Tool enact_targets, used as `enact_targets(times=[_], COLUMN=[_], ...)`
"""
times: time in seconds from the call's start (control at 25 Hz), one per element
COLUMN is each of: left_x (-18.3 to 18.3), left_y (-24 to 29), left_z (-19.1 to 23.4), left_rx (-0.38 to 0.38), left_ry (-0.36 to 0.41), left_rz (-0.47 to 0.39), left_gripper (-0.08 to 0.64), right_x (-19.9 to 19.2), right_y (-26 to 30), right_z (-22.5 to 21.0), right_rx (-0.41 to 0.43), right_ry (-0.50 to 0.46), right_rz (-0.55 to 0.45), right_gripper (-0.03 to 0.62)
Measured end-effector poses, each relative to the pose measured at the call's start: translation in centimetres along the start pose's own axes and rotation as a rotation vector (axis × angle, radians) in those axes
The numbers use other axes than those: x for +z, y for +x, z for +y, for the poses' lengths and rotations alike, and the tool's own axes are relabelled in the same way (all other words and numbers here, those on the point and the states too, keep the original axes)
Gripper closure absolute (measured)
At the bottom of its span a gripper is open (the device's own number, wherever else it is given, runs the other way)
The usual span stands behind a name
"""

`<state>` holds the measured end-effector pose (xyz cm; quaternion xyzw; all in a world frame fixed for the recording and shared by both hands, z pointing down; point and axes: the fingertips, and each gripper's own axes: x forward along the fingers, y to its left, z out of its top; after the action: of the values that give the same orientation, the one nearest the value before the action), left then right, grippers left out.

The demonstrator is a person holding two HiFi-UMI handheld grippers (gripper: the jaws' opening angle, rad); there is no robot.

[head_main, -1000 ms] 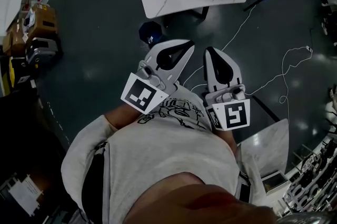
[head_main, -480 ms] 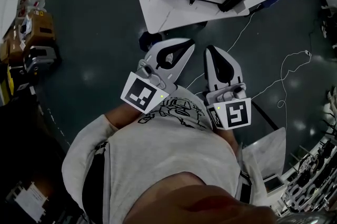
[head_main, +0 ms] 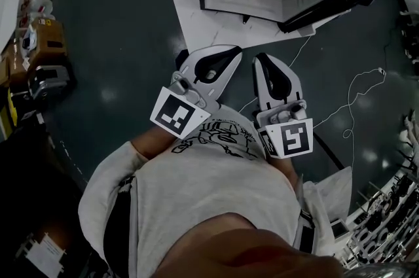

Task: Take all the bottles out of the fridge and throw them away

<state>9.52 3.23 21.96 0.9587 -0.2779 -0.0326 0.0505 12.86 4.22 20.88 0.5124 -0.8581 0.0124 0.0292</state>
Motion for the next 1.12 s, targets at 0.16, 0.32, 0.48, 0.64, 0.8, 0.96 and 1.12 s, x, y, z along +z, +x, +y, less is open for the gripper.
enact_targets(times=[0.16, 0.32, 0.48, 0.64, 0.8, 0.96, 1.12], left_x=[0.0, -0.4, -0.7, -1.0, -1.5, -2.6, -4.6], left_y=[1.0, 2.0, 3.4, 5.0, 7.0, 9.3, 11.9], left_z=[2.5, 4.3, 5.4, 6.2, 6.8, 7.6, 8.7], left_rx=[-0.011, -0.026, -0.031, -0.028, -0.012, 0.024, 0.065], left_ry=[-0.008, -0.009, -0.012, -0.009, -0.007, 0.012, 0.040], left_rz=[0.001, 0.008, 0.014, 0.016, 0.025, 0.036, 0.055], left_gripper=[0.551, 0.551, 0.551, 0.551, 0.551, 0.551, 0.551], right_x=[-0.3, -0.5, -1.0, -1.4, -1.9, -3.5, -5.9], right_y=[2.8, 4.7, 6.2, 7.3, 7.9, 8.7, 10.0], right_z=[-0.8, -1.7, -2.7, -3.8, -6.3, -9.2, -12.5], right_rx=[-0.003, -0.017, -0.028, -0.020, -0.026, -0.019, -0.018], right_ry=[-0.001, -0.004, 0.002, 0.004, 0.003, -0.017, -0.045], right_rz=[0.011, 0.013, 0.014, 0.021, 0.009, 0.006, 0.023], right_gripper=[0.580, 0.580, 0.580, 0.580, 0.580, 0.580, 0.580])
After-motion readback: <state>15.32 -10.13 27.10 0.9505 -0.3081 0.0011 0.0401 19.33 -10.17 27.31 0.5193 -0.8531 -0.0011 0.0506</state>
